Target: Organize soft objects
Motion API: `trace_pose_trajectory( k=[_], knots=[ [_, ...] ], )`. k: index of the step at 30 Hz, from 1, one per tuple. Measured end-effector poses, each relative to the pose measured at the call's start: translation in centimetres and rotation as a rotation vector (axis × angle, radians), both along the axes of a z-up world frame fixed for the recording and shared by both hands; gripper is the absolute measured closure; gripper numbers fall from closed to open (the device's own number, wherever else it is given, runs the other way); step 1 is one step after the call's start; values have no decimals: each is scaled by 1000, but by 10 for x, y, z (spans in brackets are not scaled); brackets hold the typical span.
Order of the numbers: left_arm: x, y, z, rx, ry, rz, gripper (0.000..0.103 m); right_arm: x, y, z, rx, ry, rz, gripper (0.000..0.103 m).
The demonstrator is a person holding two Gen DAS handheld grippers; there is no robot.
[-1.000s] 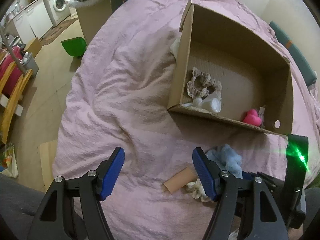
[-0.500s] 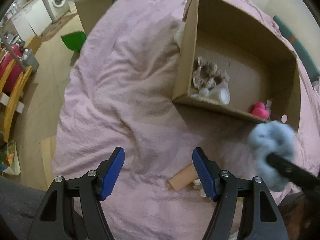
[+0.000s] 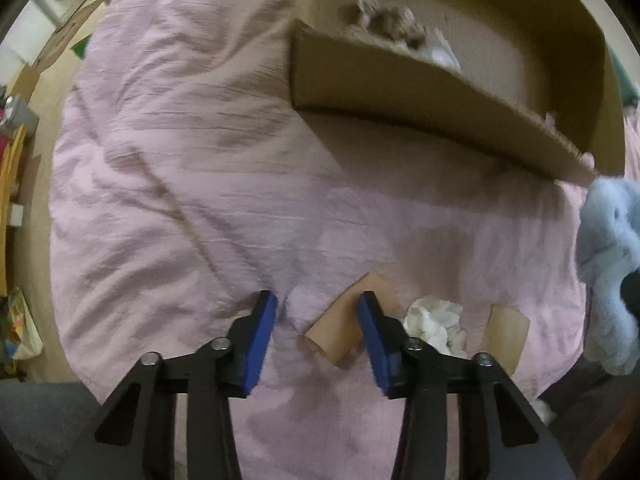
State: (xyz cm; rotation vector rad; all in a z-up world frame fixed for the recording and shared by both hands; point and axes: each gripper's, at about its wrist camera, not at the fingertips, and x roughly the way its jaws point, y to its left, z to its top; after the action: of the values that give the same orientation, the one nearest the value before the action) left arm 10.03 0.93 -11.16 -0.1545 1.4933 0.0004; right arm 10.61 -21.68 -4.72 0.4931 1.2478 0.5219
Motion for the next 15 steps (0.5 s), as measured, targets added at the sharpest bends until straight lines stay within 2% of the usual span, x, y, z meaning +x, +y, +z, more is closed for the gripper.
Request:
trace_pose_trajectory(
  k=[2, 5, 9, 11, 15],
  knots=[
    [2, -2, -2, -24, 1, -9, 85, 2, 2, -4, -6, 7, 0, 69],
    [0, -8, 4, -32, -19, -48, 96, 3, 3, -6, -26, 14, 2, 69],
    [-4, 4, 17, -82, -50, -6, 98, 4, 4, -10, -35, 21, 2, 69],
    [-7, 14, 30, -98, -93, 34, 98, 3, 3, -10, -36, 19, 1, 69],
    [-19, 29, 54, -59, -188, 74, 98, 0, 2, -7, -37, 9, 0, 69]
  ],
)
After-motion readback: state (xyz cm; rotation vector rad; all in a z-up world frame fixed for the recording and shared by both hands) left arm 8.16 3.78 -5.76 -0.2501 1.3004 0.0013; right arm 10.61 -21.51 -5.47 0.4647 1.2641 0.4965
